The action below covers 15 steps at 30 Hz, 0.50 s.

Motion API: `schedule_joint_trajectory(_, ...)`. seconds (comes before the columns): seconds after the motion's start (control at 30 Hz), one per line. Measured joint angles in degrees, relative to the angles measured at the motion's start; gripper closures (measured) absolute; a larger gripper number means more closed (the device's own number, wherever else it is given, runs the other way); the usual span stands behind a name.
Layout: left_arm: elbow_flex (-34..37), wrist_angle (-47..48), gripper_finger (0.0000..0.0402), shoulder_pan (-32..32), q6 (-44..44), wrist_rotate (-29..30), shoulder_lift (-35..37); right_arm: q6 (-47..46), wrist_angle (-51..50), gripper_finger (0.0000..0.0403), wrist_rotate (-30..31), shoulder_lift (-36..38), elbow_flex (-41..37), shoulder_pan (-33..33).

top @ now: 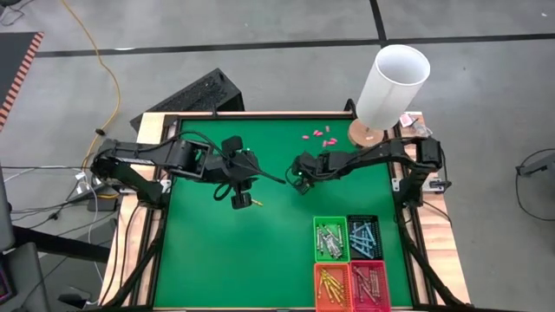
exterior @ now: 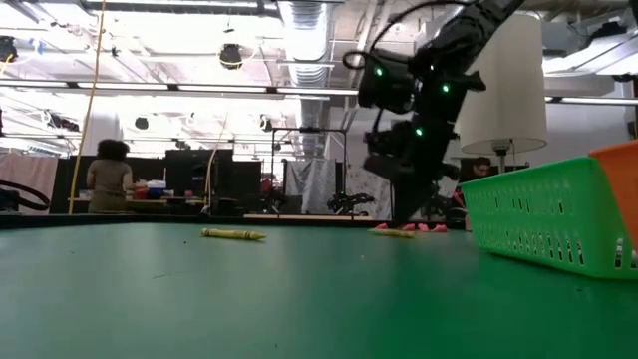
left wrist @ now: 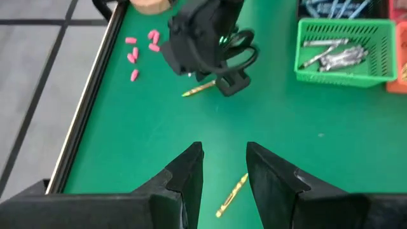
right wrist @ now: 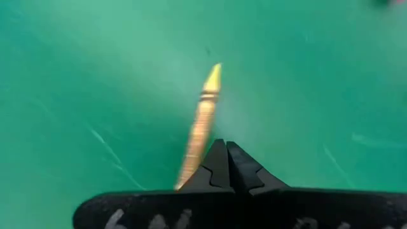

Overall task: Sort crayons
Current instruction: Put the light green crayon into the orange bin

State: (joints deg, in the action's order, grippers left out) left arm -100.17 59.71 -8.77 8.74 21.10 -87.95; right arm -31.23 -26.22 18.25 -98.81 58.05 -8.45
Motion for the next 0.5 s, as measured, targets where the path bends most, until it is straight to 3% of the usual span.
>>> schedule_joint_trajectory(0.17, 2.1, 1.8, 0.0292, -0.5, 1.9, 1.3, 2.0, 1.2, -2.1, 0.0403, 1.1, 3.1, 2.0, 2.8)
schedule_joint_trajectory(0.3, 6.0, 1.0, 0.0292, -1.2, 2.6, 1.5, 5.1, 2.2, -5.7, 0.0403, 1.3, 10.3, 2.1, 5.7)
schedule_joint_trajectory(0.5, 19.0, -12.7, 0.0292, -1.3, -0.1, 0.8, 7.0, 2.2, -14.4, 0.0403, 4.6, 27.5, 2.1, 12.4)
